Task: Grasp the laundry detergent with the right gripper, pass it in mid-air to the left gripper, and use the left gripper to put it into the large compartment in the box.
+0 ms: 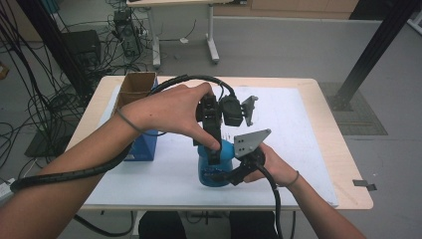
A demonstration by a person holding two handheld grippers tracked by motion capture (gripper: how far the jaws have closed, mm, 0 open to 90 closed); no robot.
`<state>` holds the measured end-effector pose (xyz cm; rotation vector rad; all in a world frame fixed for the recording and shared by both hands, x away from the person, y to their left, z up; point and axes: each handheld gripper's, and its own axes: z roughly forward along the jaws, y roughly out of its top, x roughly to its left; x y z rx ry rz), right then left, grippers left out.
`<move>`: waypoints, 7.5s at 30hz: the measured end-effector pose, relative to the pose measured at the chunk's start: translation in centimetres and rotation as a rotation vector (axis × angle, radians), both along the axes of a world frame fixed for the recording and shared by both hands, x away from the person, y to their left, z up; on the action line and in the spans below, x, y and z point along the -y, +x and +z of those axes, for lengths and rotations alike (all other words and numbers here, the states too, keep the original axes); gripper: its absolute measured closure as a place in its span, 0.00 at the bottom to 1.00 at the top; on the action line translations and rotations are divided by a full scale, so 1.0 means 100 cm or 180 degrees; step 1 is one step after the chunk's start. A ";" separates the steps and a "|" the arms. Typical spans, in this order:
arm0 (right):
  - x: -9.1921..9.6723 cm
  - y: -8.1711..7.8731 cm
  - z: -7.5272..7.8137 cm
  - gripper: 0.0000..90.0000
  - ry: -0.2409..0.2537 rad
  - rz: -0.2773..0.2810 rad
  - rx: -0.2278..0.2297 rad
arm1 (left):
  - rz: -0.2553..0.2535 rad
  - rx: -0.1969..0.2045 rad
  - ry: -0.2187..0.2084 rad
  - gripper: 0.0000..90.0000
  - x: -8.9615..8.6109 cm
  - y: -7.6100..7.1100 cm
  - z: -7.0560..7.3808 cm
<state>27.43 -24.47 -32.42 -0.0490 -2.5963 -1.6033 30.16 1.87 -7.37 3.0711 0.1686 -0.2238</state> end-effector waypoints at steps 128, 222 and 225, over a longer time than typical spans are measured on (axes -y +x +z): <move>-0.004 -0.003 0.013 0.47 0.0016 0.0030 0.0063 | -0.0069 0.0050 0.0187 0.18 0.015 -0.008 -0.023; -0.005 0.001 0.012 0.47 0.0094 0.0030 0.0049 | -0.0014 0.0138 0.0205 0.42 0.014 -0.011 -0.019; -0.005 0.001 0.012 0.47 0.0094 0.0030 0.0049 | -0.0017 0.0139 0.0209 0.42 0.015 -0.012 -0.018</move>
